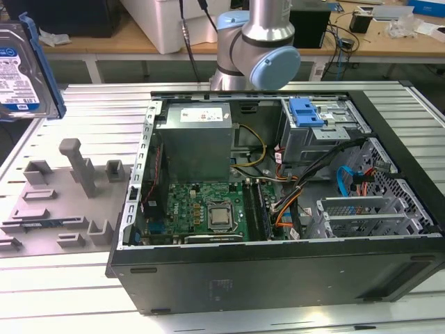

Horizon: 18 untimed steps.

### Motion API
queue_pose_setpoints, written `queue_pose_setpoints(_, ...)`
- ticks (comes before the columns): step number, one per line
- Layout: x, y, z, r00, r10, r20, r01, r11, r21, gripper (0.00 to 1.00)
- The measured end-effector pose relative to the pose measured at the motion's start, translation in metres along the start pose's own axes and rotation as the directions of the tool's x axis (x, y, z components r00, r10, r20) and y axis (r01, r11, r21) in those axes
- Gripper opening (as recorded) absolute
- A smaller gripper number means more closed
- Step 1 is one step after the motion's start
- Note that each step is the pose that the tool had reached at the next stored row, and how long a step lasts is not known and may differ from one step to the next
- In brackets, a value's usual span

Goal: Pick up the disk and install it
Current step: 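Pick up the disk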

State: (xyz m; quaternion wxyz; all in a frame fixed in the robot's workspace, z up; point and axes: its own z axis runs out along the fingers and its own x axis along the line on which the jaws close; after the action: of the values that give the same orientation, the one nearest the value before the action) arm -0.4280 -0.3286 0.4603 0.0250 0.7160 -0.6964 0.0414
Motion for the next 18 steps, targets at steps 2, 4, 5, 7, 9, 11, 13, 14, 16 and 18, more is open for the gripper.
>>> queue_pose_setpoints(2,0.0009,-0.0081,-0.0007,1.0000,0.000,0.0000,0.000,1.0000,0.0000,0.37)
queue_pose_setpoints(4,0.0016,-0.0139,-0.0012,1.0000,0.000,-0.0001,0.000,1.0000,-0.0001,0.37)
queue_pose_setpoints(5,0.0020,-0.0169,-0.0015,1.0000,0.000,0.0000,0.000,1.0000,-0.0001,0.37)
queue_pose_setpoints(7,0.0024,-0.0196,-0.0017,1.0000,0.000,-0.0001,0.000,1.0000,0.0000,0.37)
queue_pose_setpoints(9,0.0032,-0.0245,-0.0021,1.0000,0.000,0.0000,0.000,1.0000,0.0000,0.37)
queue_pose_setpoints(11,0.0037,-0.0274,-0.0024,1.0000,0.000,0.0000,0.000,1.0000,0.0000,0.37)
queue_pose_setpoints(13,0.0045,-0.0313,-0.0028,1.0000,0.000,0.0000,0.000,1.0000,0.0000,0.37)
queue_pose_setpoints(14,0.0048,-0.0327,-0.0030,1.0000,0.000,0.0000,0.000,1.0000,0.0000,0.37)
queue_pose_setpoints(16,0.0056,-0.0372,-0.0037,1.0000,0.000,-0.0001,0.000,1.0000,-0.0001,0.37)
queue_pose_setpoints(18,0.0064,-0.0417,-0.0041,1.0000,0.000,0.0000,0.000,1.0000,-0.0001,0.37)
